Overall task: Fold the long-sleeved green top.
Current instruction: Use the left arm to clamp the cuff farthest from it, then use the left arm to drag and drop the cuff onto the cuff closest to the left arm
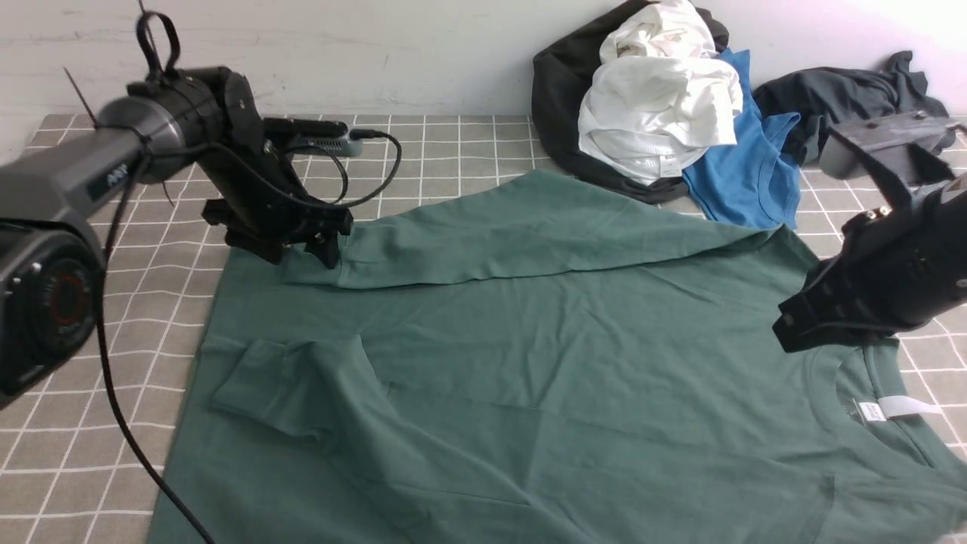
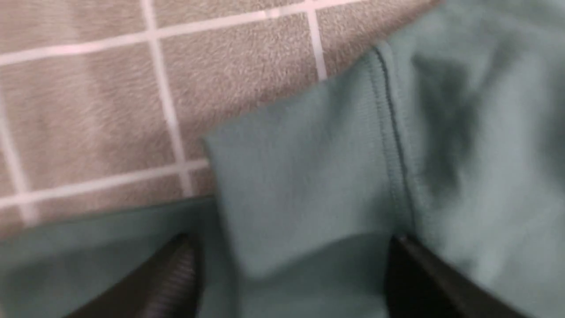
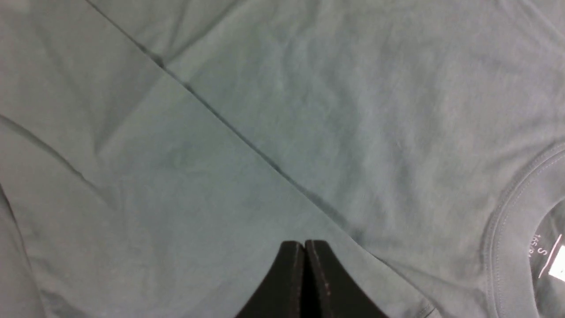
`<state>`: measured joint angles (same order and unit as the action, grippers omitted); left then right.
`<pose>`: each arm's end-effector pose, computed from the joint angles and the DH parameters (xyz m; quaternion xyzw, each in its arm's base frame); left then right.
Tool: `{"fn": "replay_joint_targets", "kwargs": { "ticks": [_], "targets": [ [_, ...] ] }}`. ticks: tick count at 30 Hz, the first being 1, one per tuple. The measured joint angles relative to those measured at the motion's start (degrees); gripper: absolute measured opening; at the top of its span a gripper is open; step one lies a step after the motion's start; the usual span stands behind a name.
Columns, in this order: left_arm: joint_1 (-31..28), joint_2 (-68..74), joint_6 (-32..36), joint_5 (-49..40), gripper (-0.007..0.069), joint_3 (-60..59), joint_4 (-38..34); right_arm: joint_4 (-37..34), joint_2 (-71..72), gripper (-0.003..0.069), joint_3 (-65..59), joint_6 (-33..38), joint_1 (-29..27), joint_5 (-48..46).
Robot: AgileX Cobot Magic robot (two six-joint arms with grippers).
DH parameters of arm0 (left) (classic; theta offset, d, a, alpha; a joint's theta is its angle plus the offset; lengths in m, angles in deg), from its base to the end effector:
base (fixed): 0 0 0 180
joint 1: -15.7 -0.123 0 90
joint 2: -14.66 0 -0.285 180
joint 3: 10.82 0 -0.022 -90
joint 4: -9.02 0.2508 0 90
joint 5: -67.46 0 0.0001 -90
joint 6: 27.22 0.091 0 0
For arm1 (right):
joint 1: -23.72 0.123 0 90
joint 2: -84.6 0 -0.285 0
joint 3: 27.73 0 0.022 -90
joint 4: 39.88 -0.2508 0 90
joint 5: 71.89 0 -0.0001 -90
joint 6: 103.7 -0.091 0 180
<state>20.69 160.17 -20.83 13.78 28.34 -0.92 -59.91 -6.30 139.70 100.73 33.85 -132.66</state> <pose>0.5100 -0.0572 0.1504 0.0590 0.9801 -0.0755 0.1737 0.2701 0.0759 0.2880 -0.2293 0.9502 0.1439 0.1541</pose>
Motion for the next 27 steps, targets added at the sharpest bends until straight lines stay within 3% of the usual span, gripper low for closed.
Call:
{"fn": "replay_joint_targets", "kwargs": {
  "ticks": [4, 10, 11, 12, 20, 27],
  "targets": [
    [0.00, 1.04, -0.93, -0.13, 0.0475, 1.98, -0.25, 0.00, -0.30, -0.0014, 0.00, 0.42, 0.06, 0.00],
    [-0.07, 0.91, -1.23, -1.33, 0.0196, 2.05, -1.23, 0.00, -0.30, -0.0014, 0.06, 0.62, 0.06, 0.00],
    [-0.01, 0.38, -0.72, -2.73, 0.0090, 2.05, -1.77, 0.00, -0.30, -0.0014, 0.06, 0.72, 0.06, 0.00],
    [-0.01, -0.14, -0.12, -3.55, 0.0050, 2.05, -1.90, 0.00, -0.30, -0.0014, 0.06, 0.85, 0.06, 0.00],
    [-0.01, -9.09, 3.46, -14.96, 0.0013, 1.12, -2.12, 0.00, -0.24, -0.0014, 0.28, 1.95, 0.06, -0.08],
    [-0.01, -25.87, 3.63, -14.24, 0.0013, -17.79, -2.41, 0.00, 2.40, -0.0014, 2.09, 1.73, 0.29, -7.34]
  ]
}}
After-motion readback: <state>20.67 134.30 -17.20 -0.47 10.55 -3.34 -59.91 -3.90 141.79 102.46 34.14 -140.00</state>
